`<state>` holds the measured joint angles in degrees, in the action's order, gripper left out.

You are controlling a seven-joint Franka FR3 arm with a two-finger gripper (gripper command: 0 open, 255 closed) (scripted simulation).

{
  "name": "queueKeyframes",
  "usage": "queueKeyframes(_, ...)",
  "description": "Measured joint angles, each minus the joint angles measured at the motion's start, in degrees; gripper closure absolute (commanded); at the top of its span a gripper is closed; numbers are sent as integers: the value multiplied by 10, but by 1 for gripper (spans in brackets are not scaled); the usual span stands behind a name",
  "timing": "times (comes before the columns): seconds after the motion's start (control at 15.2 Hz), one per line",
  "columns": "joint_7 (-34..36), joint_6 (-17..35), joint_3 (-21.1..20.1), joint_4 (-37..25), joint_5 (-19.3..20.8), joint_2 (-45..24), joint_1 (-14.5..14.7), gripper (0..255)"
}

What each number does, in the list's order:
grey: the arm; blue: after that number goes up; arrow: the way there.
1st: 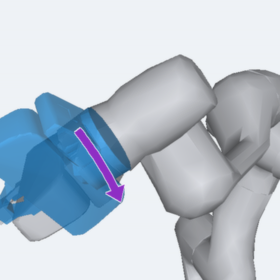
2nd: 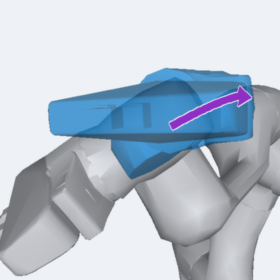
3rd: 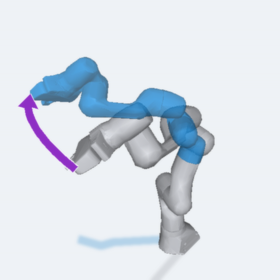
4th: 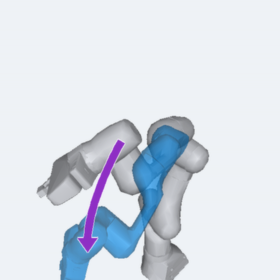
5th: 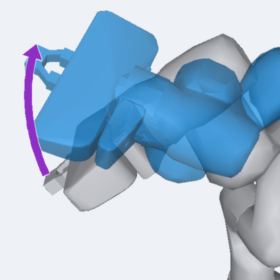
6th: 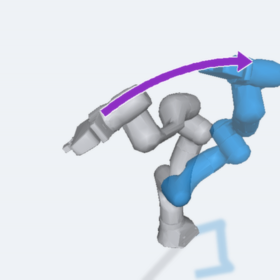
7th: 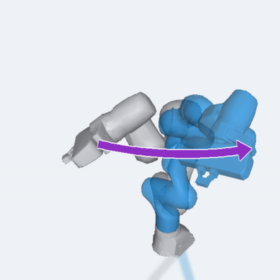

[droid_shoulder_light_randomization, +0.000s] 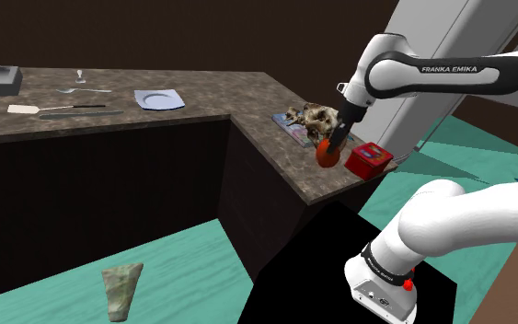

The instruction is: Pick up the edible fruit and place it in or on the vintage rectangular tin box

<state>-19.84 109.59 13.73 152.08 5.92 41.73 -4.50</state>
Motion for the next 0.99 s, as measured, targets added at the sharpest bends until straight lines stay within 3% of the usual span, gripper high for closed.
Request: queueKeyframes(0.99, -3, -114, -8, -102, -6, 11, 2, 255)
